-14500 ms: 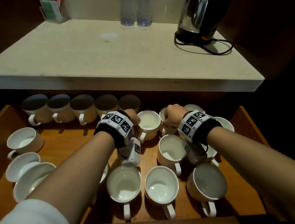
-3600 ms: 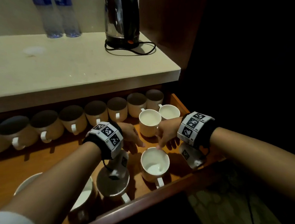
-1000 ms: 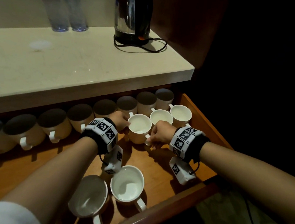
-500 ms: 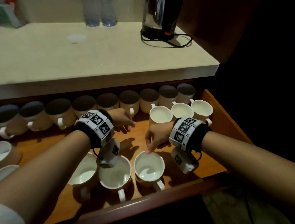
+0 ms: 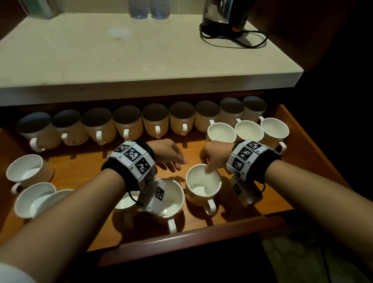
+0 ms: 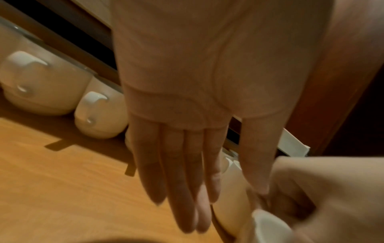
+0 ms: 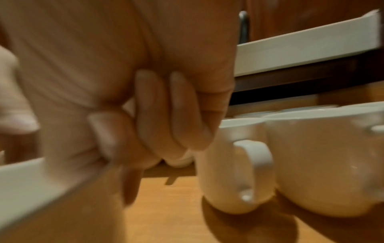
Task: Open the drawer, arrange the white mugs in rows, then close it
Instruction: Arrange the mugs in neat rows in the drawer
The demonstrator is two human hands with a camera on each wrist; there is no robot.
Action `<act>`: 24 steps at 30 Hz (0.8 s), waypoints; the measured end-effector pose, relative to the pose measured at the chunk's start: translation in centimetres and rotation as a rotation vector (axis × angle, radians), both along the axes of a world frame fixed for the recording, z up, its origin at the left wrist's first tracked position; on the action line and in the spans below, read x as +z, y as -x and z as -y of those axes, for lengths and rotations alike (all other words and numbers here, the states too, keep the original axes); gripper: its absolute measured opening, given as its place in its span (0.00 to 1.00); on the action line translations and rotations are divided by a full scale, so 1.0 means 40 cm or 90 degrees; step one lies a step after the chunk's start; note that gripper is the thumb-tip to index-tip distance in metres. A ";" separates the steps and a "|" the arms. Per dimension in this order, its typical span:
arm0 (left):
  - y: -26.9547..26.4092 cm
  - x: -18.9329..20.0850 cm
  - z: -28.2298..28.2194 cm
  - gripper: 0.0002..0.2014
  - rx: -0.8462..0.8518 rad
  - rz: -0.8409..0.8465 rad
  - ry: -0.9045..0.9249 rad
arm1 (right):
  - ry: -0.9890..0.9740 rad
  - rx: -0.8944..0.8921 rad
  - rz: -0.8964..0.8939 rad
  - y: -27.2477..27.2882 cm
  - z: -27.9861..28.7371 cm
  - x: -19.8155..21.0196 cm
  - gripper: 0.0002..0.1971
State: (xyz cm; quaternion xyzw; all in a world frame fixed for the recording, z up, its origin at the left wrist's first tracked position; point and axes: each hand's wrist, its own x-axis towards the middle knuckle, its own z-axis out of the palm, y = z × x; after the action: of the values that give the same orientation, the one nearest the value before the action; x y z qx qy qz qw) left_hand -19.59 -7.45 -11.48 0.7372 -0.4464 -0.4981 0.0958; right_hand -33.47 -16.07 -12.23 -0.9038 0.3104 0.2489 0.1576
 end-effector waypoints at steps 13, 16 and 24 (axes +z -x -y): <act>0.036 -0.013 0.014 0.14 -0.022 0.039 -0.042 | -0.122 -0.189 -0.018 0.081 0.015 0.000 0.22; 0.042 -0.010 0.024 0.14 -0.018 0.037 -0.043 | -0.164 -0.195 -0.002 0.093 0.005 -0.002 0.22; 0.029 -0.021 0.046 0.12 0.042 0.046 0.004 | -0.143 -0.334 0.132 0.067 0.013 -0.012 0.19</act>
State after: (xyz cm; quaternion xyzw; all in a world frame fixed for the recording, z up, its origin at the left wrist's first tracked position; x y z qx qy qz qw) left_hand -20.76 -9.29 -12.32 0.7688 -0.4267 -0.4660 0.0985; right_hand -36.17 -16.58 -12.70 -0.7902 0.4861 0.1390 0.3463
